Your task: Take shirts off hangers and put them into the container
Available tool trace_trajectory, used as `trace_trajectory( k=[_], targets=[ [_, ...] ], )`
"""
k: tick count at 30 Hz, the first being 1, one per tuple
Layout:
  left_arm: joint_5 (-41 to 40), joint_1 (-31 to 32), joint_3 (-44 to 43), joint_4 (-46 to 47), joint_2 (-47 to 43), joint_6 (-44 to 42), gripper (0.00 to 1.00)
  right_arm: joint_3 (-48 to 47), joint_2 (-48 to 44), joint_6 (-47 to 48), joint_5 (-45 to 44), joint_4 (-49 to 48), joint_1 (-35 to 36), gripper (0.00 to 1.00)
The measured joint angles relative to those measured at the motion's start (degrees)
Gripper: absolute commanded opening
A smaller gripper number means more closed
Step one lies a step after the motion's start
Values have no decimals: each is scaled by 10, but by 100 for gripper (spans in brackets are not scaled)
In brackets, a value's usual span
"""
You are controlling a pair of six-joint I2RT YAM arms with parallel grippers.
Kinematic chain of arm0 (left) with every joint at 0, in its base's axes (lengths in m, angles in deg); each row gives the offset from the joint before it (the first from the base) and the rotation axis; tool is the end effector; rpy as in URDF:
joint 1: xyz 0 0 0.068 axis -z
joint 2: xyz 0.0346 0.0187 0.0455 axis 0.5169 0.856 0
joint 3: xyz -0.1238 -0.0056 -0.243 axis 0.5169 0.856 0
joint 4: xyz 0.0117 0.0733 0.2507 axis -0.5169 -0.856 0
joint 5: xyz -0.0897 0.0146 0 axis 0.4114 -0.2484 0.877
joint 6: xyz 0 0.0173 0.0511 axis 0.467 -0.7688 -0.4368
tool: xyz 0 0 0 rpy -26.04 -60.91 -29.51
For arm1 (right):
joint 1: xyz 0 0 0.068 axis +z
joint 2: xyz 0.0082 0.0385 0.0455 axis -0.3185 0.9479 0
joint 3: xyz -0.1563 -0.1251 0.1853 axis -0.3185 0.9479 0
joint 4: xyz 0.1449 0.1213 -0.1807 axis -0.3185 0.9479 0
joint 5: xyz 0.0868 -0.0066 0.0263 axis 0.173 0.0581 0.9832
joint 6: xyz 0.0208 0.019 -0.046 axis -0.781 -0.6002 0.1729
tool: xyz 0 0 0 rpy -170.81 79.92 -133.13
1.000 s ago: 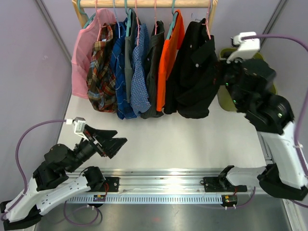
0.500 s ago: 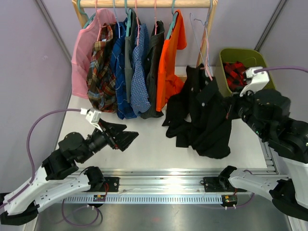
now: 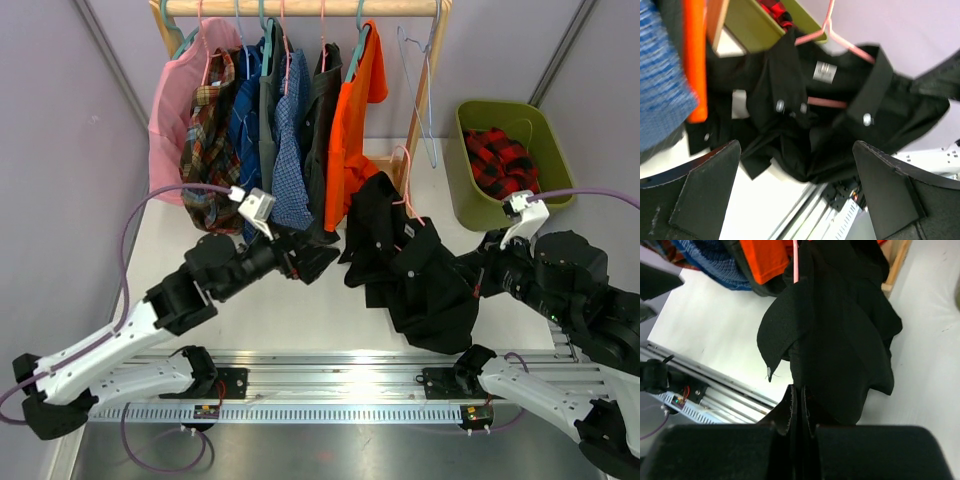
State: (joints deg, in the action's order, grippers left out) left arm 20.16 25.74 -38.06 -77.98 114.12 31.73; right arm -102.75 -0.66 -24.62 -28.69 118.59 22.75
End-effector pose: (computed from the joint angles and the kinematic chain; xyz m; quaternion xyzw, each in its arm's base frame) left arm 0.1041 -0.1544 0.3891 0.1365 0.7109 -0.4574 0.5165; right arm 0.0515 0.0370 0.4624 -0.1133 0.8370 0.2050 0.4945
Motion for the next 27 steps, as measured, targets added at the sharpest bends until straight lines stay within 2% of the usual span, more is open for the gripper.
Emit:
trace_trajectory(
  k=[10, 27],
  targets=[
    [8, 15, -61, 116, 139, -11, 99, 57, -17, -19, 68, -4, 0, 0],
    [-10, 45, -106, 189, 272, -9, 99, 74, -21, -27, 113, -33, 0, 0]
  ],
)
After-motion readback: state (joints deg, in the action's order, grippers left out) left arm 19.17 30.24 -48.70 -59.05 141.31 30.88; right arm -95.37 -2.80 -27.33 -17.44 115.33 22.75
